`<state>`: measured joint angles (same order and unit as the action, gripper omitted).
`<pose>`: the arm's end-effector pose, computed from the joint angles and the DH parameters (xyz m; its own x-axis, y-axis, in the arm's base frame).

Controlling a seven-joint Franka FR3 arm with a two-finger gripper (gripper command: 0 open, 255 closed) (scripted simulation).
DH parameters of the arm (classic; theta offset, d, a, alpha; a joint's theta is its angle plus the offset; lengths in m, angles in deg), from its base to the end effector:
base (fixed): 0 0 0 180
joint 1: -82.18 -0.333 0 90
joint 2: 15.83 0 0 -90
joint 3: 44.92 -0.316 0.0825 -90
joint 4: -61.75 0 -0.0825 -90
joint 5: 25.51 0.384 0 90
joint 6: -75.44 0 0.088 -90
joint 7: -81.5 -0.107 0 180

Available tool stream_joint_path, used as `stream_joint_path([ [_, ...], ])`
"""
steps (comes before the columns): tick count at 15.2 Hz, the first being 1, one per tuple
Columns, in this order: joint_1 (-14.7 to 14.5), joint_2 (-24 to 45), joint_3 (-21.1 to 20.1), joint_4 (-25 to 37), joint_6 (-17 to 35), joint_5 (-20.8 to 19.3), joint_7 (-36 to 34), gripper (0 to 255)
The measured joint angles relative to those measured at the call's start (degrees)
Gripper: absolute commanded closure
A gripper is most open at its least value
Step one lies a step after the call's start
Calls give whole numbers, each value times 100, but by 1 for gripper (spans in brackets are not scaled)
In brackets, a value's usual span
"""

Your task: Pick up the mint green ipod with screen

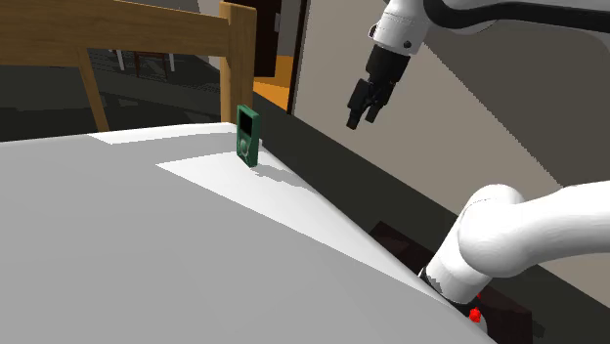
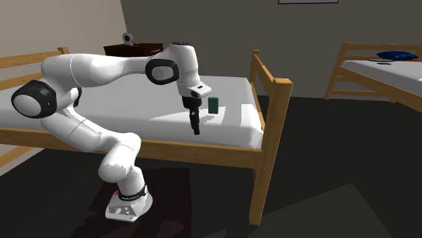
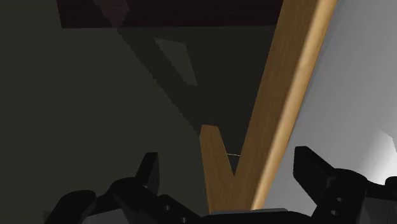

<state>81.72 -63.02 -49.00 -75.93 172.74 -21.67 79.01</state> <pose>0.3077 0.0373 0.5908 0.9931 0.0102 0.1166 0.0126 -0.9997 -0.0199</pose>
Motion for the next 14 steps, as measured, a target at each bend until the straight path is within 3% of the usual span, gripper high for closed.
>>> stream_joint_path([
  [5,-262,716,-126,633,-93,-30,400,0],
  [14,-946,2691,-718,2712,-732,-195,1430,0],
])
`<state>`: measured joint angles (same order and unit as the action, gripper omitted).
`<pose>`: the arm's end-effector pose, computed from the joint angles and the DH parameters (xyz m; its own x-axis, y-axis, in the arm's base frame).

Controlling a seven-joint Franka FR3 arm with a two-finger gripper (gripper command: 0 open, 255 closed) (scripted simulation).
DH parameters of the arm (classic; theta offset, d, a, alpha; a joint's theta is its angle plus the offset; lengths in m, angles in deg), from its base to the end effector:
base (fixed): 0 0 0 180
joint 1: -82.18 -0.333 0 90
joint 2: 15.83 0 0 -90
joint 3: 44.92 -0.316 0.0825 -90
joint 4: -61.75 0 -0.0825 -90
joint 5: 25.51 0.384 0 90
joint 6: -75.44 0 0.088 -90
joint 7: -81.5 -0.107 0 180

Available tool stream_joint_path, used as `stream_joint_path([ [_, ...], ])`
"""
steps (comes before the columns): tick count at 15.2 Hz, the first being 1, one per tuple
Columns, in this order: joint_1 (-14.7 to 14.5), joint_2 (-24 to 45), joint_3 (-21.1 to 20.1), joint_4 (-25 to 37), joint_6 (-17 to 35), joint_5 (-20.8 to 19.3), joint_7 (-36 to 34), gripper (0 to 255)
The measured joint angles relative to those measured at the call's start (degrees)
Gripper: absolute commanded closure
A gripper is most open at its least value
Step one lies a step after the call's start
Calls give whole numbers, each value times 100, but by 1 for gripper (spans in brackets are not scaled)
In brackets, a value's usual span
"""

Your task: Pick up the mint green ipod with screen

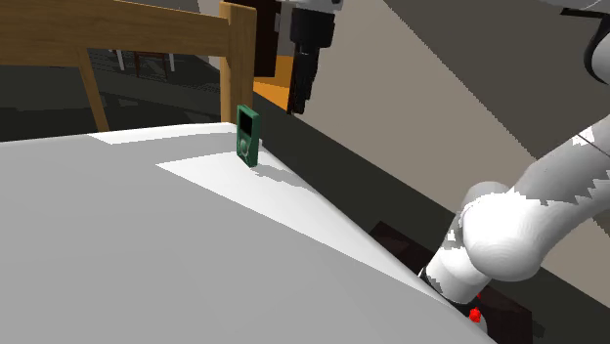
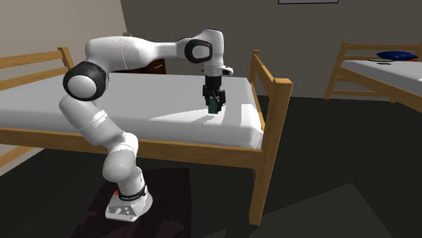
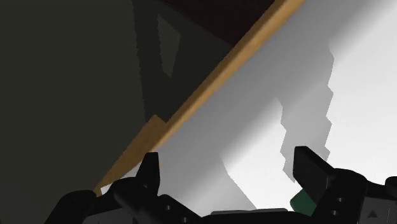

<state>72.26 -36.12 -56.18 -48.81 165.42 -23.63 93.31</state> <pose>0.4053 0.1766 0.6276 0.8455 0.5337 -0.0182 0.5340 -0.8449 0.0319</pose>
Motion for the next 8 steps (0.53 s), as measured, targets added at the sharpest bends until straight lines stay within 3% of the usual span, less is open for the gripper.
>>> stream_joint_path([
  [8,-590,1461,-692,1788,-854,-353,805,0],
])
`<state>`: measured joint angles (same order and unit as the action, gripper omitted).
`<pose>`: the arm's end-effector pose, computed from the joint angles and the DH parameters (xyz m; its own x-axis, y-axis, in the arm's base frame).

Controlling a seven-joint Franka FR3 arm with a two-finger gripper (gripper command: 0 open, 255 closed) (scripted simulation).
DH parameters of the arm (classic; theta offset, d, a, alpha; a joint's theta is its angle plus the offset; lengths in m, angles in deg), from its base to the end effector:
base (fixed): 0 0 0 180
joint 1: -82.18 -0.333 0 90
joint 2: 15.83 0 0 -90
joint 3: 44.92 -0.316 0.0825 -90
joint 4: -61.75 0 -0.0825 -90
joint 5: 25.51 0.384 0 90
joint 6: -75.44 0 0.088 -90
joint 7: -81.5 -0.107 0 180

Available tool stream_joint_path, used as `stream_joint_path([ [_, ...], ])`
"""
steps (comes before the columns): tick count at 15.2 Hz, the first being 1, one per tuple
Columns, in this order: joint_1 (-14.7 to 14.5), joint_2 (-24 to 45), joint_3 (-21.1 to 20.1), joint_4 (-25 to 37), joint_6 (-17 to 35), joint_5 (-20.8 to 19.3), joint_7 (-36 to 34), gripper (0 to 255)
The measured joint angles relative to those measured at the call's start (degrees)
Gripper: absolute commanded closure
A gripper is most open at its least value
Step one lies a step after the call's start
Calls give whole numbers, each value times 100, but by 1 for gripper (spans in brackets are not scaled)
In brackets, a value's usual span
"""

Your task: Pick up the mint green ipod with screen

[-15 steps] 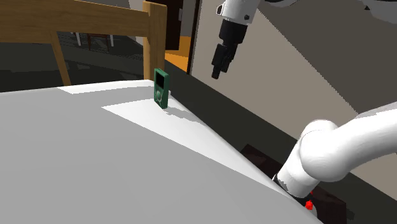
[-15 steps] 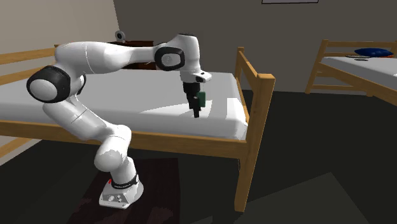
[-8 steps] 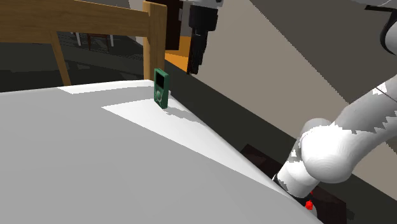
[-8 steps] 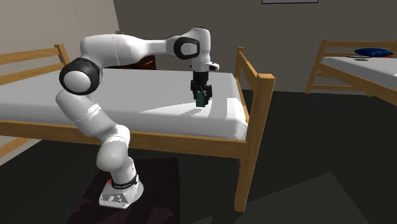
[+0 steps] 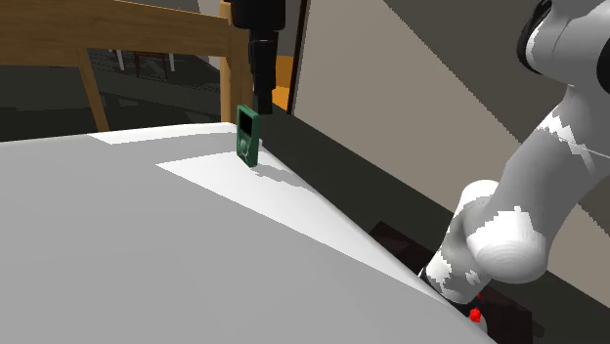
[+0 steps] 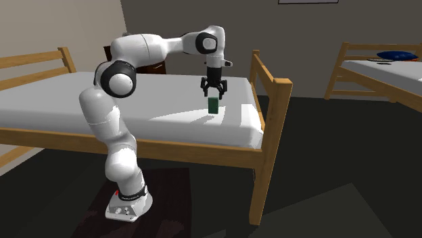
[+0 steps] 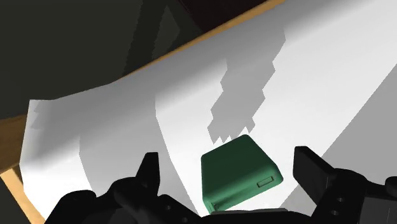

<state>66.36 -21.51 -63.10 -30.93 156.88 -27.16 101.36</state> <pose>0.4188 0.2889 0.6406 0.5915 0.7980 -0.1158 0.8047 -0.5933 0.0216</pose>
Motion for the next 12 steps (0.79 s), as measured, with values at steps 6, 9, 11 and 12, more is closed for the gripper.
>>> stream_joint_path([
  [6,-110,232,-125,-17,150,-74,108,0],
  [9,-106,149,-116,-340,392,-48,118,0],
  [11,-107,135,-116,-390,432,-43,118,255],
  [12,-107,131,-116,-399,439,-42,118,255],
])
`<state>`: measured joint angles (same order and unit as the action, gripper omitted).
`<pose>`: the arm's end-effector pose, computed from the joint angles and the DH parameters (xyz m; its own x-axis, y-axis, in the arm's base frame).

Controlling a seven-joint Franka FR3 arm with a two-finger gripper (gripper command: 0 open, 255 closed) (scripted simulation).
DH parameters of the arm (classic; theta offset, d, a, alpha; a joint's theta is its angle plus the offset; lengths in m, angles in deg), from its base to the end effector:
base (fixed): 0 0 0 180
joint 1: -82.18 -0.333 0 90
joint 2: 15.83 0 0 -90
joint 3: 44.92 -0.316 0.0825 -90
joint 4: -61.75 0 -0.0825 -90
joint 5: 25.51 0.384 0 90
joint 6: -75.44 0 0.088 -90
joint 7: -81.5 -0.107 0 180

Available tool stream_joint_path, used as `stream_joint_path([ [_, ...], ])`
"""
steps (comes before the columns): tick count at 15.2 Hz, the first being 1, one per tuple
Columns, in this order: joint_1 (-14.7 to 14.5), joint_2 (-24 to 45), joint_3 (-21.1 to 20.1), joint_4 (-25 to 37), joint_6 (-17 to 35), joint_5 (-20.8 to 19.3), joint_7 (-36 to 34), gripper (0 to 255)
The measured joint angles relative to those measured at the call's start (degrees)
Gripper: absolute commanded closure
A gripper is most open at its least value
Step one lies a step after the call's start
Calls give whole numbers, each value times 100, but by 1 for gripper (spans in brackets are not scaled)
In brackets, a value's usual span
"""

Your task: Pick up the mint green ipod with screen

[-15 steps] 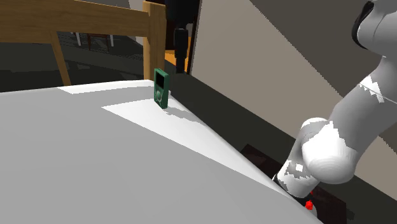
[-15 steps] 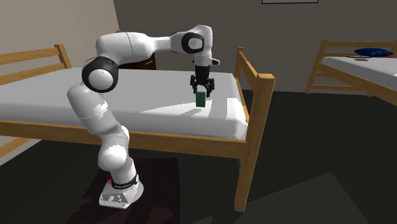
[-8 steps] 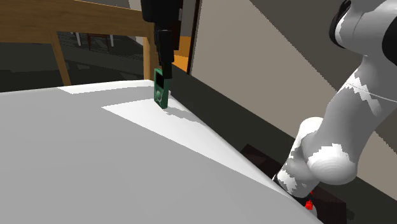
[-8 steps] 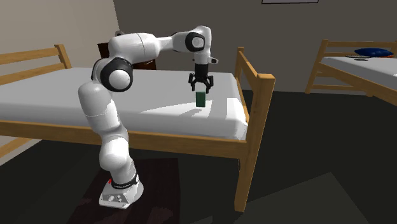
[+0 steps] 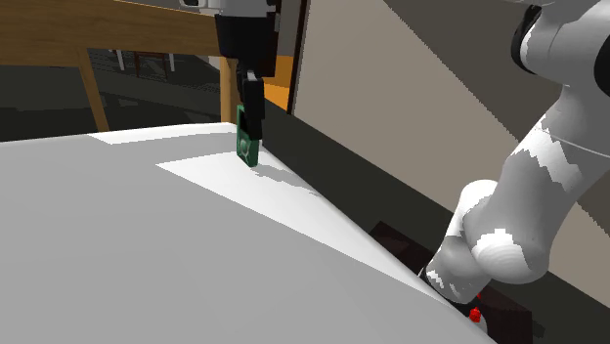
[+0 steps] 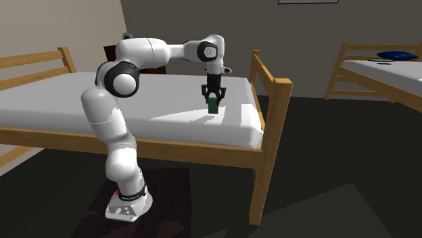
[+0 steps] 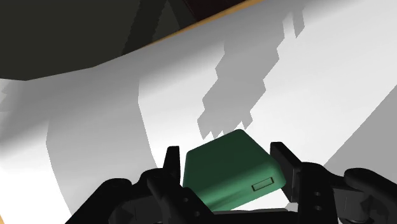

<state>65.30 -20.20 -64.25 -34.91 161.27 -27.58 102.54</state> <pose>0.4196 0.3100 0.6031 0.5396 0.8317 -0.1308 0.8399 -0.5425 0.0153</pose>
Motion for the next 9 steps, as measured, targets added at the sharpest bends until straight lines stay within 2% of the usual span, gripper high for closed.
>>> stream_joint_path([
  [9,0,7,-1,39,-31,-1,3,255],
])
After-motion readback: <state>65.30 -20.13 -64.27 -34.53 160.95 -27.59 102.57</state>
